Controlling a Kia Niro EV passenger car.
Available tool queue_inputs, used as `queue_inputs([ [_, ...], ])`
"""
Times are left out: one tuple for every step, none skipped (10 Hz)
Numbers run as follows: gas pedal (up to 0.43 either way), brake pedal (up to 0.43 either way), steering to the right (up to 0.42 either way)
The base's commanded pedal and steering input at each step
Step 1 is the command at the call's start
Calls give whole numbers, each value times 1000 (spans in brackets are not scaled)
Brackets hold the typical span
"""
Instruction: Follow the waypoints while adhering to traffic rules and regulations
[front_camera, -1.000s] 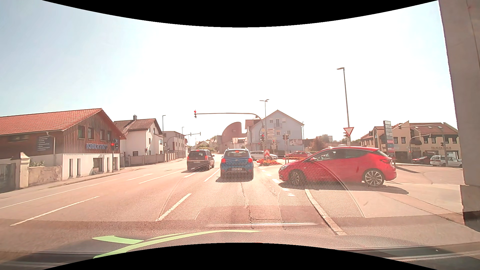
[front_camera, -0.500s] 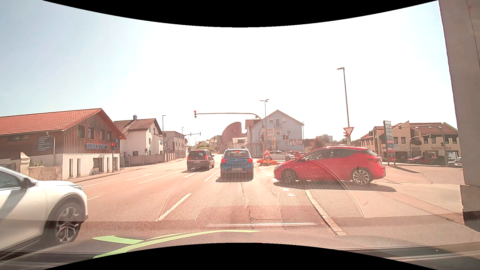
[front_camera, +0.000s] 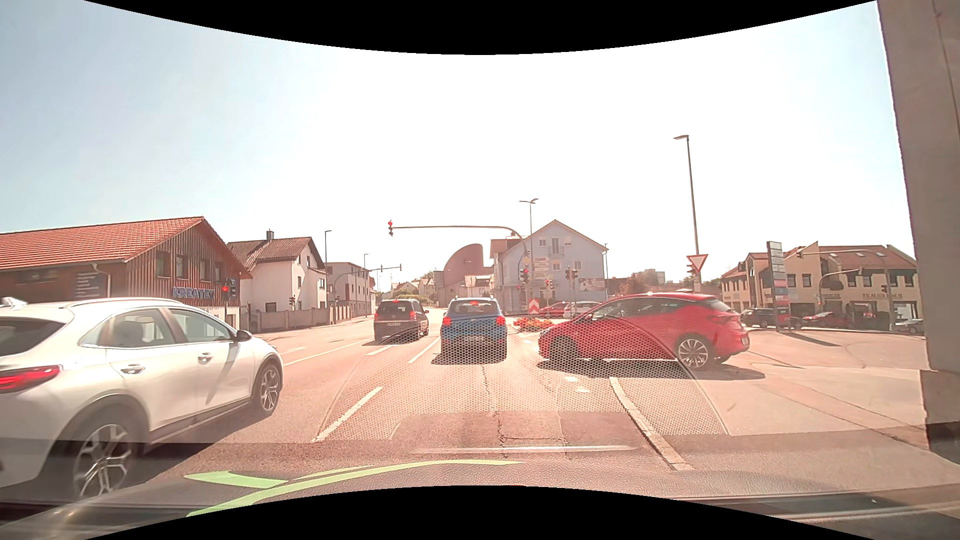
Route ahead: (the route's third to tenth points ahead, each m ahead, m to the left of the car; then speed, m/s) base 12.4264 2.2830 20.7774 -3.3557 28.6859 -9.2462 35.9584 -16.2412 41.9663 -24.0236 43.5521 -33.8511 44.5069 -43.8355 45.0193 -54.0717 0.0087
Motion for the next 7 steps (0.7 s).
queue_inputs([
  [0,317,10],
  [0,317,10],
  [0,317,10],
  [0,317,10],
  [0,323,10],
  [0,317,10],
  [0,317,10],
])
